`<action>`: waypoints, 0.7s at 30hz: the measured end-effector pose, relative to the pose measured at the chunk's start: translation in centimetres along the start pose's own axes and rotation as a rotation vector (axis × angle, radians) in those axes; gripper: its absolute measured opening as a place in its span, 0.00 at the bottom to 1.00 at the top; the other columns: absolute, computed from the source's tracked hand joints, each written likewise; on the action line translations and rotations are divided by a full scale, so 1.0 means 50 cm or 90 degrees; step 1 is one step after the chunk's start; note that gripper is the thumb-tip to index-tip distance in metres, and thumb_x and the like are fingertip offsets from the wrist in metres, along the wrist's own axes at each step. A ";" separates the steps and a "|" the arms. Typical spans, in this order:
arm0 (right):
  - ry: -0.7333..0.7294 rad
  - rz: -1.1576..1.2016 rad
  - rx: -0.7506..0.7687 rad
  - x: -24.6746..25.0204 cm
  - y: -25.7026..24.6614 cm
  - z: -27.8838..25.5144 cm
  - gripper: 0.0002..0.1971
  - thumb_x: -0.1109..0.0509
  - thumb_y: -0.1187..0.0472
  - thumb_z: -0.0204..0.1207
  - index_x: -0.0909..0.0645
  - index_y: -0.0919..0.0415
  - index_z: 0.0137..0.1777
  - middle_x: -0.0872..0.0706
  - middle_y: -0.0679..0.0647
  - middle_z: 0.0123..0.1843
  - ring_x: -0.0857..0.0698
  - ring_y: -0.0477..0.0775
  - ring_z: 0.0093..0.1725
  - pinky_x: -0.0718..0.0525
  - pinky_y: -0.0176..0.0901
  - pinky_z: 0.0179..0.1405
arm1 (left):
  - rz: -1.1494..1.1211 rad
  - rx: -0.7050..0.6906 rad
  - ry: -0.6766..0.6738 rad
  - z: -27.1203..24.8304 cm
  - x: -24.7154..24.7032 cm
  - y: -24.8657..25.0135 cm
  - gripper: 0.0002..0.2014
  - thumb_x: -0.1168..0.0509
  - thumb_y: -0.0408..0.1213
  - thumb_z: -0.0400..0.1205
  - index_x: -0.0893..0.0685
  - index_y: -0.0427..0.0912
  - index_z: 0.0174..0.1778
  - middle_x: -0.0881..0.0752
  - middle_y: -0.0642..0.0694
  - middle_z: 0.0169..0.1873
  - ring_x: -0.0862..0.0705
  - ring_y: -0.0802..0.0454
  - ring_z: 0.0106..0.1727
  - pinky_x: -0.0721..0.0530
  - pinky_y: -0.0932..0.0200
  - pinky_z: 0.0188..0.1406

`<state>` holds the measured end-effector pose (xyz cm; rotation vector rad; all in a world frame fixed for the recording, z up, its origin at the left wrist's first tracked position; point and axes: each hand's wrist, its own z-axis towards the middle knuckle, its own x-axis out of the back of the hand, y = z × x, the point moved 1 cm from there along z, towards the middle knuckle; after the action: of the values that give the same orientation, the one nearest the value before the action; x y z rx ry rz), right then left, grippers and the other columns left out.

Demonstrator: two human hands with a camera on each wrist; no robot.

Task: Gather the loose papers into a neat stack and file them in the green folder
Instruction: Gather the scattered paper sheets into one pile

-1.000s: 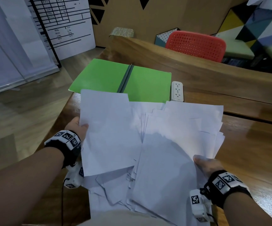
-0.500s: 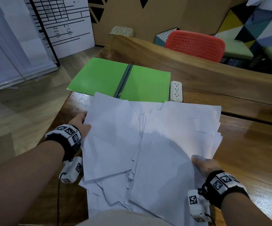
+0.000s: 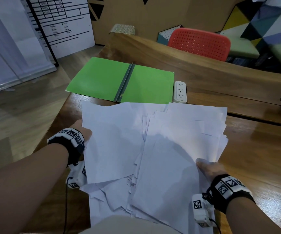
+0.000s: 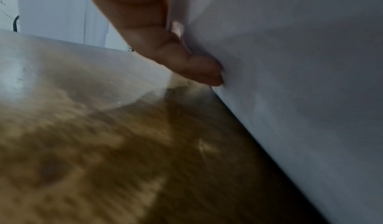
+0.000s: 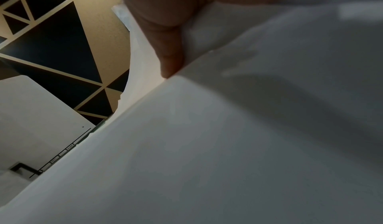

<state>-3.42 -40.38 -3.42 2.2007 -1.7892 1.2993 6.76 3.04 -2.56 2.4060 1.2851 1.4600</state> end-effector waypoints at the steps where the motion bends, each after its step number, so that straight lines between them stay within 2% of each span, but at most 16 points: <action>1: 0.001 0.004 0.001 0.000 0.000 0.000 0.19 0.29 0.53 0.71 0.20 0.72 0.49 0.15 0.62 0.41 0.18 0.59 0.36 0.24 0.45 0.33 | -0.004 -0.006 0.003 -0.008 0.000 0.006 0.26 0.38 0.37 0.65 0.27 0.48 0.62 0.15 0.41 0.53 0.16 0.37 0.49 0.17 0.45 0.58; 4: 0.003 0.009 0.005 0.001 0.001 0.000 0.19 0.27 0.54 0.71 0.20 0.72 0.51 0.16 0.65 0.46 0.19 0.59 0.36 0.25 0.45 0.35 | -0.040 -0.032 0.014 -0.029 0.003 0.023 0.26 0.36 0.31 0.72 0.28 0.43 0.68 0.18 0.41 0.53 0.20 0.40 0.49 0.21 0.53 0.54; 7: 0.005 0.010 0.004 -0.002 0.003 0.003 0.22 0.27 0.55 0.71 0.19 0.74 0.55 0.16 0.66 0.48 0.18 0.60 0.37 0.24 0.45 0.38 | -0.044 -0.044 0.002 -0.029 0.000 0.030 0.25 0.39 0.26 0.76 0.27 0.42 0.70 0.19 0.39 0.56 0.24 0.42 0.49 0.27 0.56 0.49; 10: 0.008 0.021 -0.002 -0.002 0.003 0.005 0.23 0.26 0.55 0.70 0.19 0.75 0.57 0.15 0.66 0.49 0.16 0.63 0.43 0.23 0.47 0.44 | -0.045 -0.051 -0.021 -0.037 -0.001 0.038 0.20 0.37 0.32 0.78 0.24 0.39 0.67 0.18 0.38 0.59 0.24 0.43 0.49 0.27 0.56 0.49; 12: 0.005 0.027 -0.006 -0.003 0.004 0.005 0.23 0.26 0.54 0.70 0.19 0.75 0.56 0.15 0.67 0.50 0.16 0.63 0.43 0.22 0.47 0.42 | 0.006 -0.062 -0.027 -0.046 -0.005 0.044 0.17 0.37 0.37 0.80 0.21 0.36 0.64 0.18 0.35 0.63 0.23 0.42 0.50 0.28 0.56 0.51; 14: 0.002 0.028 -0.005 -0.003 0.003 0.005 0.23 0.26 0.54 0.70 0.19 0.74 0.56 0.14 0.67 0.51 0.17 0.62 0.41 0.23 0.45 0.38 | 0.060 -0.074 0.017 -0.056 -0.003 0.053 0.17 0.38 0.41 0.80 0.19 0.35 0.61 0.18 0.33 0.64 0.20 0.38 0.55 0.26 0.54 0.53; 16: 0.005 0.035 -0.005 -0.004 0.003 0.007 0.22 0.26 0.54 0.70 0.19 0.74 0.54 0.15 0.67 0.49 0.17 0.62 0.39 0.22 0.45 0.38 | 0.037 -0.090 0.077 -0.064 0.004 0.061 0.18 0.37 0.44 0.79 0.18 0.36 0.59 0.17 0.33 0.63 0.19 0.37 0.58 0.24 0.53 0.55; 19: 0.013 0.040 -0.004 -0.005 0.003 0.007 0.21 0.26 0.54 0.70 0.21 0.73 0.53 0.16 0.66 0.48 0.17 0.63 0.40 0.22 0.48 0.43 | -0.067 -0.154 0.129 -0.092 0.024 0.081 0.17 0.36 0.41 0.79 0.18 0.36 0.60 0.16 0.34 0.61 0.19 0.37 0.63 0.24 0.54 0.60; 21: 0.012 0.043 -0.008 -0.005 0.002 0.005 0.21 0.26 0.54 0.70 0.21 0.73 0.53 0.16 0.67 0.49 0.16 0.66 0.45 0.21 0.49 0.45 | -0.182 -0.204 0.151 -0.120 0.036 0.098 0.15 0.34 0.37 0.79 0.18 0.36 0.61 0.15 0.38 0.59 0.18 0.41 0.62 0.26 0.59 0.56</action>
<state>-3.33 -40.34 -3.76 2.1316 -1.8751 1.3134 5.67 -1.08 4.16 1.8133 1.2558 1.7436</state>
